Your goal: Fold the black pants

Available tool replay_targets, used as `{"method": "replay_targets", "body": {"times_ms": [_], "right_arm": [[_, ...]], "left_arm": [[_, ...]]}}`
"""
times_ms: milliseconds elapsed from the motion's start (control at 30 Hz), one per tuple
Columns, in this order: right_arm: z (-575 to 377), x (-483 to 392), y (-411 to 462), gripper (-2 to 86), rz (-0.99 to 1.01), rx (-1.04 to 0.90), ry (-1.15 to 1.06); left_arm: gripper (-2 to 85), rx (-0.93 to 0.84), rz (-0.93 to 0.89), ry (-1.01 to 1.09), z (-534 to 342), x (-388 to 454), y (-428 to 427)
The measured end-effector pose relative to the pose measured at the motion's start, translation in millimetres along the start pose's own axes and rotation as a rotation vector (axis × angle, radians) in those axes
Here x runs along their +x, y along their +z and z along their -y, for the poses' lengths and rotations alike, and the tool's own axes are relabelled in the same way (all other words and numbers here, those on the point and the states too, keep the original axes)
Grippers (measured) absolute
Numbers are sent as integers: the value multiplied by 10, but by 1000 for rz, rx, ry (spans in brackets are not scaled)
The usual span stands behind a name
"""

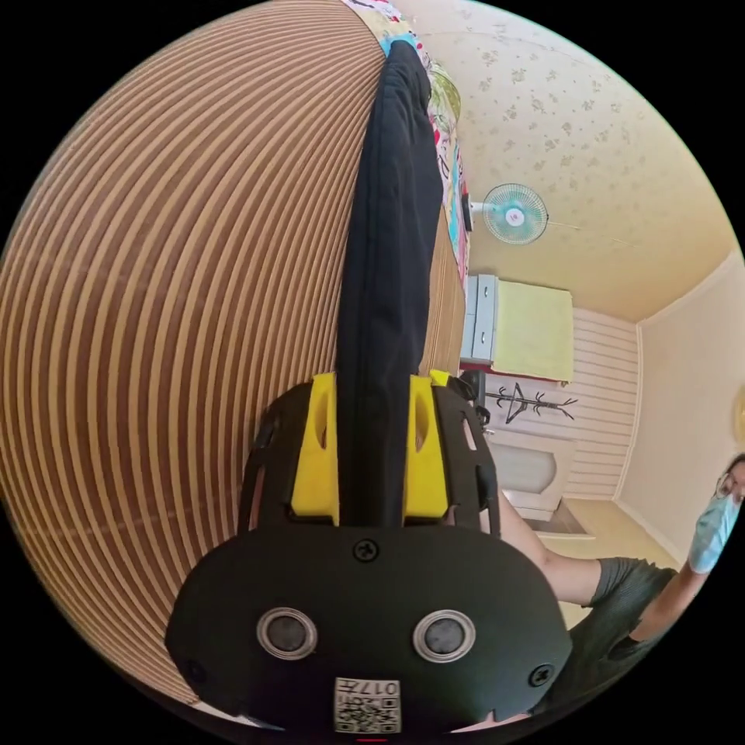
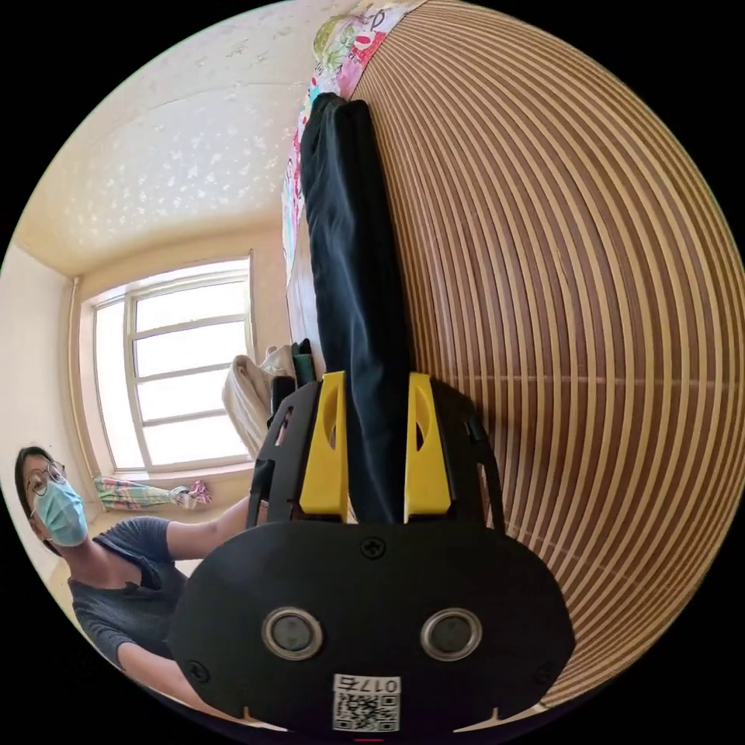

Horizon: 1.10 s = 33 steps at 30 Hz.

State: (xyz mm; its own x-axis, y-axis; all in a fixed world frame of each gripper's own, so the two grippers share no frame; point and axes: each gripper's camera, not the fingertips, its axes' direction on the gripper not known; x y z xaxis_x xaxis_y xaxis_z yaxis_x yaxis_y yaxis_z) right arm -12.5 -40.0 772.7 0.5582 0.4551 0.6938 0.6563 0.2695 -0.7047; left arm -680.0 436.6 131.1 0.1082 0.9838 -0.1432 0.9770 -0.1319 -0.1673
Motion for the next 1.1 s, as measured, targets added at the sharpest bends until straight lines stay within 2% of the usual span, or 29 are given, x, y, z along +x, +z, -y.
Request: {"method": "replay_targets", "body": {"times_ms": [100,167,233,300,633,733,900,1000,1100], "right_arm": [[-38,70,87,59,-2,-32,21],[-269,-17,-32,44,125,40,-68],[-525,-142,-161,38,253,93,-148],[-826,-361,-277,34,322,113,-235],[-2596,-2170,-718,26,363,83,-627],[-2900,-2659,-916,23,403,127,-738],[-3046,-3294,-1149,19,474,201,-870],[-2958,-3529,-1222,18,391,245,-922],[-2652,-3545,-1172,18,142,286,-864]], "left_arm": [[76,-90,-55,-38,-7,-21,146],[54,-65,-122,1,-148,53,70],[50,-2,-307,105,-454,264,-115],[49,14,-411,186,-750,535,-267],[48,17,-295,620,-2624,2844,-1214],[49,40,-273,774,-2986,3550,-1393],[49,98,-325,907,-3160,4362,-1559],[49,118,-307,907,-3021,4618,-1529],[50,122,-160,811,-2635,4604,-1322]]}}
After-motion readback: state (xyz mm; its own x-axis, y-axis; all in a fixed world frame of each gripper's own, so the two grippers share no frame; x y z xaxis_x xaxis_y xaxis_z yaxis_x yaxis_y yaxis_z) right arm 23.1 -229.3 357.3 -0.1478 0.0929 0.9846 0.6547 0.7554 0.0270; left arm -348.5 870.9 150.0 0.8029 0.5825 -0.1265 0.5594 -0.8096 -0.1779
